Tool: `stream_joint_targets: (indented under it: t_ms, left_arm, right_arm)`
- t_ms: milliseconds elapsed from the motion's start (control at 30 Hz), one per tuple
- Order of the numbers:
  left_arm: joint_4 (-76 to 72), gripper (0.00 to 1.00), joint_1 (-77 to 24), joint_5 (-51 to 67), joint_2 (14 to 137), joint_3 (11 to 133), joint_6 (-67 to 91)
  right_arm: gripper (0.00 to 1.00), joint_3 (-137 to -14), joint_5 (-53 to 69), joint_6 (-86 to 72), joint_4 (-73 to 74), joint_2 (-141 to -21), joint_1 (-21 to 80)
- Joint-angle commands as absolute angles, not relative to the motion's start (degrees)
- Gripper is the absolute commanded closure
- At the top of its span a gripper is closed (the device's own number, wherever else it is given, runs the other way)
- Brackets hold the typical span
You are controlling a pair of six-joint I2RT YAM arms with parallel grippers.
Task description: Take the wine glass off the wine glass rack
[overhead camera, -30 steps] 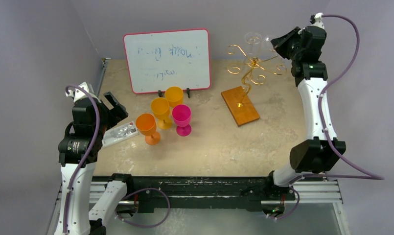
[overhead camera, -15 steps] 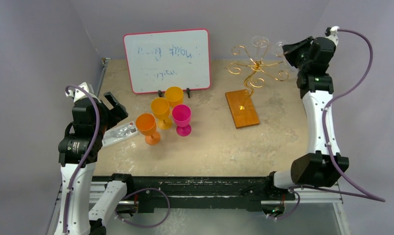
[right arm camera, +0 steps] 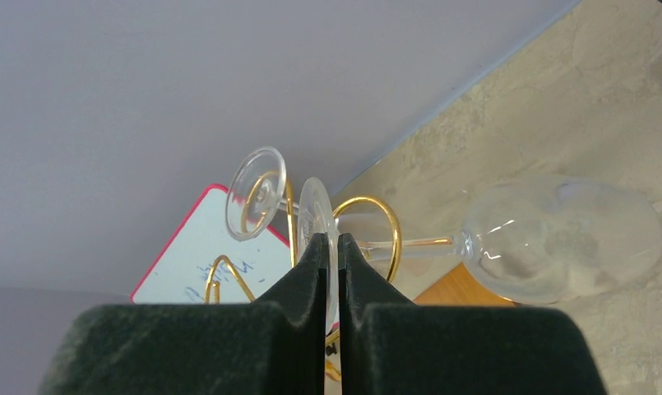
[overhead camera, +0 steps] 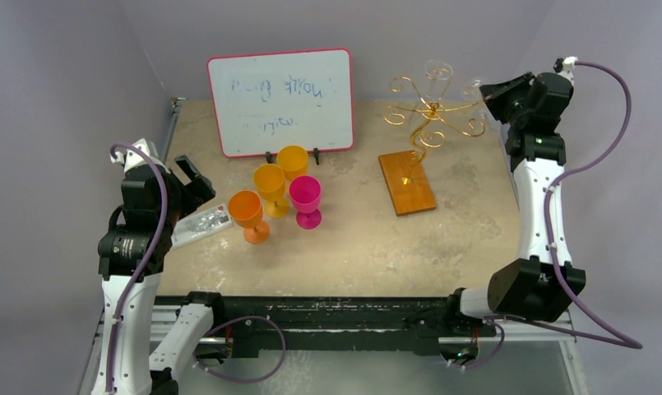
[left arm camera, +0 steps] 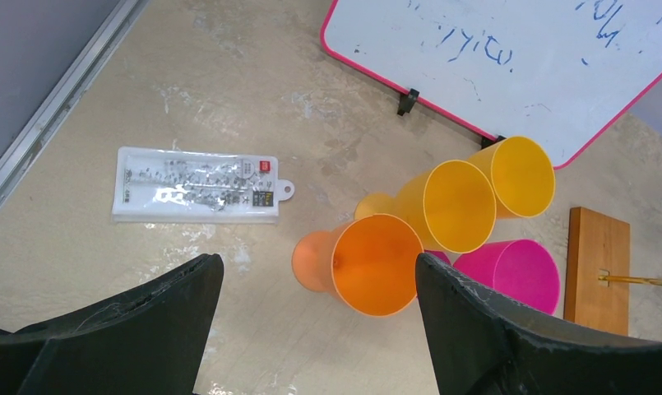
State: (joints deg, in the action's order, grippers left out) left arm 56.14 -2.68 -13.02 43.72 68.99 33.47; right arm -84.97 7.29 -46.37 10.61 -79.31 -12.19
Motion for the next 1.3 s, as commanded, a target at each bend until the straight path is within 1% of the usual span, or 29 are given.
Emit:
stream_joint_targets:
  t_ms: [0, 633, 833, 1267]
  left_arm:
    - [55.11, 0.14, -2.46, -12.23, 43.40, 69.58, 33.91]
    - [55.23, 0.14, -2.46, -12.08, 42.50, 69.13, 34.17]
    - [55.28, 0.14, -2.46, -11.89, 42.45, 69.16, 34.28]
    - [54.81, 0.14, -2.46, -11.44, 42.90, 69.08, 34.78]
  right_arm:
    - [1.00, -85.63, 10.54, -46.28, 5.74, -76.16, -12.39]
    - [1.00, -86.19, 26.32, -47.83, 2.09, -79.49, -12.39]
    - [1.00, -88.94, 30.60, -47.81, 1.86, -82.41, -12.39]
    - [1.00, -92.21, 28.62, -48.25, 0.13, -84.70, -12.39]
